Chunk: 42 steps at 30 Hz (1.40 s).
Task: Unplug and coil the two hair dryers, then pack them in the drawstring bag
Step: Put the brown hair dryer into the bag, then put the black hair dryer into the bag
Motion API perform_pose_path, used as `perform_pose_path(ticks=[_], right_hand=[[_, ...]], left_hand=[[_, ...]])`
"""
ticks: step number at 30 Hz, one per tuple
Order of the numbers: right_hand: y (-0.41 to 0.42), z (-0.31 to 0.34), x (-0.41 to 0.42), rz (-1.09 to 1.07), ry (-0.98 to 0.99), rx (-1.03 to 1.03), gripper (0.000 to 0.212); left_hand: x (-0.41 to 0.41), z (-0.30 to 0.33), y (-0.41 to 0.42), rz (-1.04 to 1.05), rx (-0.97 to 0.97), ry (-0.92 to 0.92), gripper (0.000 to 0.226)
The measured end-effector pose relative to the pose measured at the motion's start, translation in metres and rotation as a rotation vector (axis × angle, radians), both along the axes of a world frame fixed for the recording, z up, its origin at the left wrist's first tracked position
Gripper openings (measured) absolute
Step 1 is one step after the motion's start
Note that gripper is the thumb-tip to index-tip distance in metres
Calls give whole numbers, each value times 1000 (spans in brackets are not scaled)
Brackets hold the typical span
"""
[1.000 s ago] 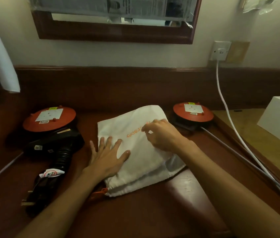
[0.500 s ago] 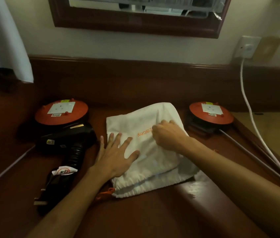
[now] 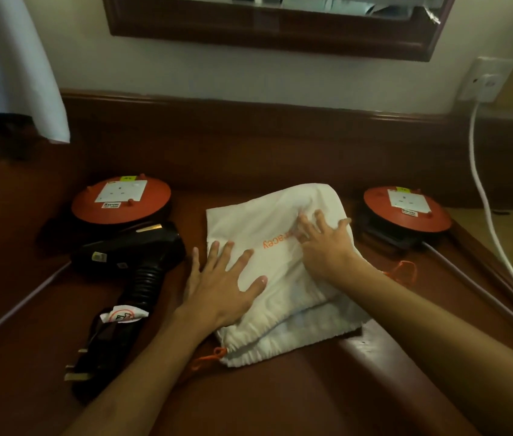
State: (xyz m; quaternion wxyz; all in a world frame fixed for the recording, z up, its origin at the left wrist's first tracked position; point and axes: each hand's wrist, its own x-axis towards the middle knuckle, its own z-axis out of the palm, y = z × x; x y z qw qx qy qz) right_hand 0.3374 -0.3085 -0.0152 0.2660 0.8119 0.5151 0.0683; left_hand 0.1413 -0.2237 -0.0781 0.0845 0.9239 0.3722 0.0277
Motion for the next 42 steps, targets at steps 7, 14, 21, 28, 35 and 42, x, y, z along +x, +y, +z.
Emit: perform_pose_path(ticks=[7,14,21,28,35,42], right_hand=[[-6,1,-12,-82,-1,-63,65],[-16,21,18,-15,398,139,64],[-35,-13,9,39,192,267,70],[-54,-32,-48,157,240,540,51],[-75,-33,-36,97,341,429,63],[-86,-33,-48,195,417,555,72]], left_hand=[[1,2,9,51,-16,1,91],[-1,3,12,45,-37,-18,95],[-2,6,14,50,-102,-42,96],[-9,10,13,-23,-58,-363,65],[-11,10,14,-5,-50,-133,70],[-31,30,4,-109,118,-563,51]])
